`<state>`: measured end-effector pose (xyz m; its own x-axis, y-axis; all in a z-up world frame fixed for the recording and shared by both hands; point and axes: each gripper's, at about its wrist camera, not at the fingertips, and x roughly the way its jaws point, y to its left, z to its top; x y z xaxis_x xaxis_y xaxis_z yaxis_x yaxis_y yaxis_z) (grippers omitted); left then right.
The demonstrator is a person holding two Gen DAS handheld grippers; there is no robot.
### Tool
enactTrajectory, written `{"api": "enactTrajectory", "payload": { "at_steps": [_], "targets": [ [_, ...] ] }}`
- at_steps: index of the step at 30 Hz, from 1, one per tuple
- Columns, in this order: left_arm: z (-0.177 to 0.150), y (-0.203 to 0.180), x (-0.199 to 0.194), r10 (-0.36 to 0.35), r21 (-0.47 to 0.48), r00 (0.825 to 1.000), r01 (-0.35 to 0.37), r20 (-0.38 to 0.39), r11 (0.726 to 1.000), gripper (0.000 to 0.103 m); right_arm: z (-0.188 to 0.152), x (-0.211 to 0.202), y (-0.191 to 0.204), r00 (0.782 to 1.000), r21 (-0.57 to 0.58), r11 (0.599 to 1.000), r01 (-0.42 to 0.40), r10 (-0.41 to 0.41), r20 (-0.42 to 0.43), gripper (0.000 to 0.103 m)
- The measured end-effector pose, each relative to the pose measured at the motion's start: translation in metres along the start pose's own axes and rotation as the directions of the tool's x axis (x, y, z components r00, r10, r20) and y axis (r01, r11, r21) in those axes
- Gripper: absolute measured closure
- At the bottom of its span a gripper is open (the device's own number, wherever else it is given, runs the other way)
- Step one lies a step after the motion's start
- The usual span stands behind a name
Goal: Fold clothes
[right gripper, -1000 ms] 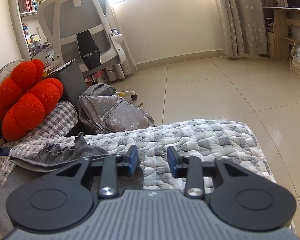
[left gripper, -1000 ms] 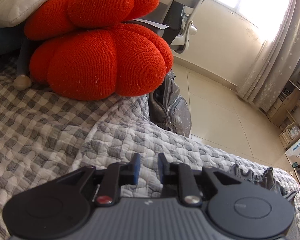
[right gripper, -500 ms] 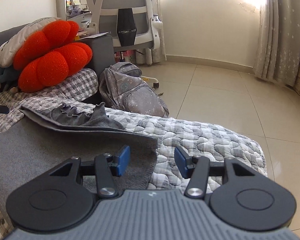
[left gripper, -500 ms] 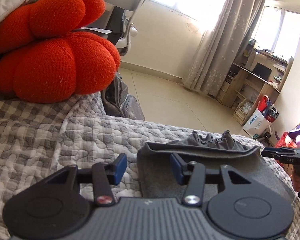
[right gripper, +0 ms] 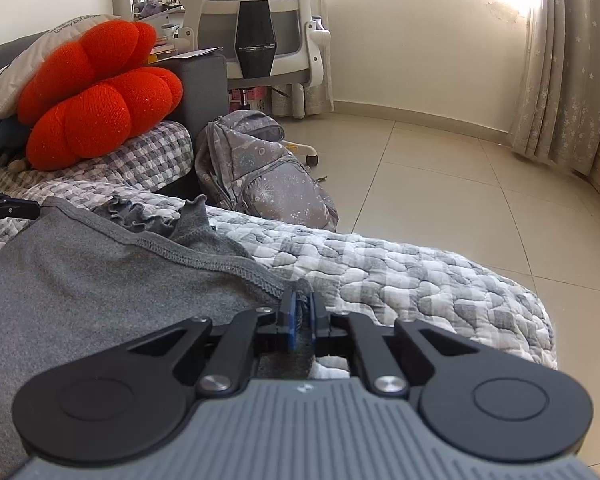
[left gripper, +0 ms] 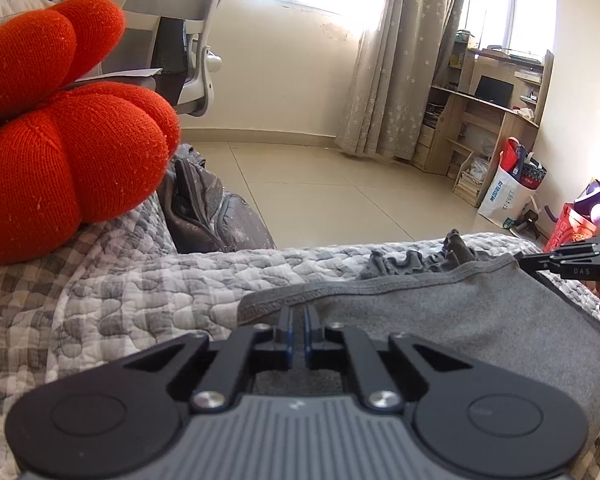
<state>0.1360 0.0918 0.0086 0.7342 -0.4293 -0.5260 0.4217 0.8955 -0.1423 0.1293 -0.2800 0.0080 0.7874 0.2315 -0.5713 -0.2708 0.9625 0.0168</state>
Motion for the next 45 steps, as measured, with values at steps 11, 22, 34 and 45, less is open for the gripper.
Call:
{"api": "enactTrajectory", "payload": {
  "at_steps": [11, 22, 34, 45],
  "targets": [
    [0.007, 0.014, 0.005, 0.03, -0.051, 0.998, -0.033, -0.053, 0.998, 0.096, 0.012, -0.003, 0.011, 0.987, -0.04, 0.989, 0.14, -0.136, 0.08, 0.097],
    [-0.002, 0.001, 0.013, 0.008, -0.003, 0.998, -0.008, -0.067, 1.0, 0.103, -0.007, 0.009, 0.009, 0.992, 0.007, 0.993, 0.118, -0.118, 0.039, 0.097],
    [0.01, 0.019, 0.003, 0.078, -0.068, 0.995, -0.082, -0.057, 0.994, 0.101, -0.009, 0.001, 0.008, 0.989, 0.026, 0.993, 0.117, -0.118, 0.088, 0.097],
    [0.0, 0.015, 0.014, 0.031, -0.111, 0.996, -0.039, -0.081, 0.993, 0.054, -0.009, 0.009, 0.007, 0.995, 0.031, 0.995, 0.091, -0.092, 0.035, 0.095]
  ]
}}
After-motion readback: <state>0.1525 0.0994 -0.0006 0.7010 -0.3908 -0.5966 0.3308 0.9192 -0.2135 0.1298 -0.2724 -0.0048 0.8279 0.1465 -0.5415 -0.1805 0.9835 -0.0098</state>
